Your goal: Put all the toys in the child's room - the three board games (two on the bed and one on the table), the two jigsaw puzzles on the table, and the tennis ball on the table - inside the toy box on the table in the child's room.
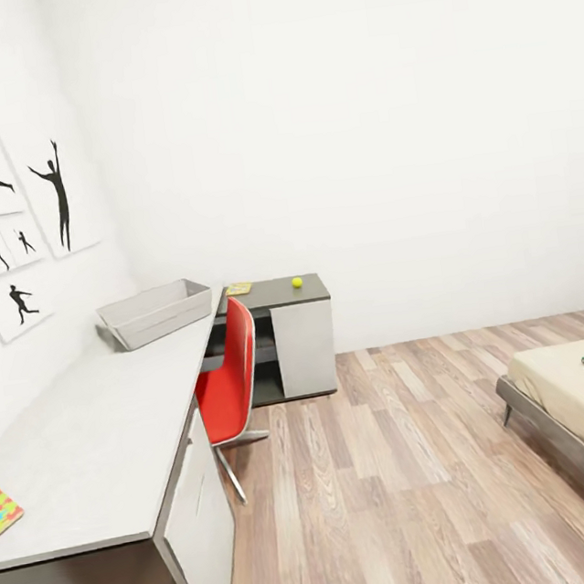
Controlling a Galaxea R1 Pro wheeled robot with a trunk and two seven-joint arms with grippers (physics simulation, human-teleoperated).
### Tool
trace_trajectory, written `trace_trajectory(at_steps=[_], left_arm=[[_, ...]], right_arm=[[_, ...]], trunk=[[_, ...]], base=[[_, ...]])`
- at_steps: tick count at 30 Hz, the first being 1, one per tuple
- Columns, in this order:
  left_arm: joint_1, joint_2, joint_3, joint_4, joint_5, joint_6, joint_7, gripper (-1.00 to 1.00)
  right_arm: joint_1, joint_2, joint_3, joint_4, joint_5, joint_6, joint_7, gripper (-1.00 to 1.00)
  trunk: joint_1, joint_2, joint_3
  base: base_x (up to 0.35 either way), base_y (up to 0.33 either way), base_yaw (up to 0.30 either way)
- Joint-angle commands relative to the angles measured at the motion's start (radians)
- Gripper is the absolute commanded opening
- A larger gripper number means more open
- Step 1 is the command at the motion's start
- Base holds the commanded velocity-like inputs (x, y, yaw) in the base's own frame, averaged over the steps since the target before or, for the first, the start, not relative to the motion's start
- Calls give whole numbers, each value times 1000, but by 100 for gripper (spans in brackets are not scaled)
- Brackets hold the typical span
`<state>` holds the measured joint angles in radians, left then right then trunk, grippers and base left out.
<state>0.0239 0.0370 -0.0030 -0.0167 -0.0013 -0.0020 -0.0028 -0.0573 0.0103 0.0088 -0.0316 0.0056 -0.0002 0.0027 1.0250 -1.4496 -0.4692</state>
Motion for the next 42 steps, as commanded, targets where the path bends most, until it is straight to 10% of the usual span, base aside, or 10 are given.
trace_trajectory(at_steps=[1,42], left_arm=[[1,0,0,-2,0,0,0,100],[1,0,0,-2,0,0,0,100]], right_arm=[[-1,0,1,0,1,0,0,100],[-3,-4,0,-1,0,-1,0,100]], trunk=[[0,0,-1],[0,0,-1]], base=[[0,0,-286],[0,0,-286]])
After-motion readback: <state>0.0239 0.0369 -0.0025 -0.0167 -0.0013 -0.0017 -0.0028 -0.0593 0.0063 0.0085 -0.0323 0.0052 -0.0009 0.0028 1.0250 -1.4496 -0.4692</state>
